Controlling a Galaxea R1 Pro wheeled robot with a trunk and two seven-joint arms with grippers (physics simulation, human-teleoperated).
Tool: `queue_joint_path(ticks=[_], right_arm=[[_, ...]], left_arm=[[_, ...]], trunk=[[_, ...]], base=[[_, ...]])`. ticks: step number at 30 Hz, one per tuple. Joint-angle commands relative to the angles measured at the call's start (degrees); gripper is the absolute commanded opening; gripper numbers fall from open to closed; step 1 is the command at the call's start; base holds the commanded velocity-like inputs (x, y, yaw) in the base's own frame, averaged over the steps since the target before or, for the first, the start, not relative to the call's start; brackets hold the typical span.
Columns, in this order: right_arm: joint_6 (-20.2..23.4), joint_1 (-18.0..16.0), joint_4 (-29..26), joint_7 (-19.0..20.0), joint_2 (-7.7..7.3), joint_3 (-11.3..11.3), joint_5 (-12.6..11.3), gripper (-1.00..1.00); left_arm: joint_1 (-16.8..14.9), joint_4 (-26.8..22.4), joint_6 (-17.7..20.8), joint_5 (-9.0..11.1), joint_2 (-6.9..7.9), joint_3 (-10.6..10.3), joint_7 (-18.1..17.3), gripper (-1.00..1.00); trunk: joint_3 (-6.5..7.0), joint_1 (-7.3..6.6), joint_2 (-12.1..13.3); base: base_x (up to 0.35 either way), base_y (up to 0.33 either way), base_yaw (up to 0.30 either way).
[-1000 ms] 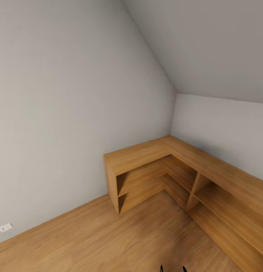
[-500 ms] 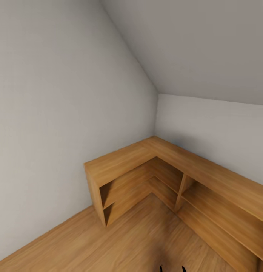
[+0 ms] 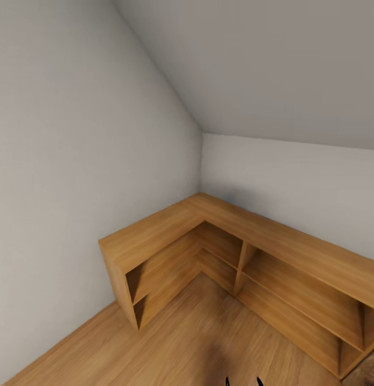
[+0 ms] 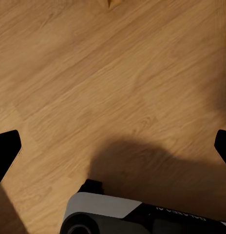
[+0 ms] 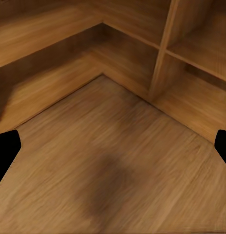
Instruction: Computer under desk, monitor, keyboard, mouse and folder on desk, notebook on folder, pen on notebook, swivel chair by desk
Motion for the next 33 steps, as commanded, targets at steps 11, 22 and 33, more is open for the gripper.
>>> queue_joint_path(ticks=[11, 22, 33], right_arm=[[-0.07, -0.08, 0.27, 0.26, -0.21, 0.39, -0.42, 1.00], [0.21, 0.03, 7.62, 3.47, -3.52, 0.64, -0.40, 1.00], [0.23, 0.14, 7.85, 3.96, -3.13, 0.79, 0.27, 1.00]], left_arm=[[-0.06, -0.01, -0.28, 0.63, 0.10, -0.46, 0.32, 1.00], [-0.05, 18.01, -16.05, 0.83, 1.15, -0.37, -5.65, 1.00], [-0.05, 19.67, -19.18, 0.92, 1.35, -0.31, -7.92, 1.00]], trunk=[[0.25, 0.04, -0.13], [0.73, 0.04, -0.13], [1.32, 0.04, -0.13]], base=[[0.000, 0.128, -0.291], [0.012, 0.010, -0.281], [0.295, 0.088, -0.263]])
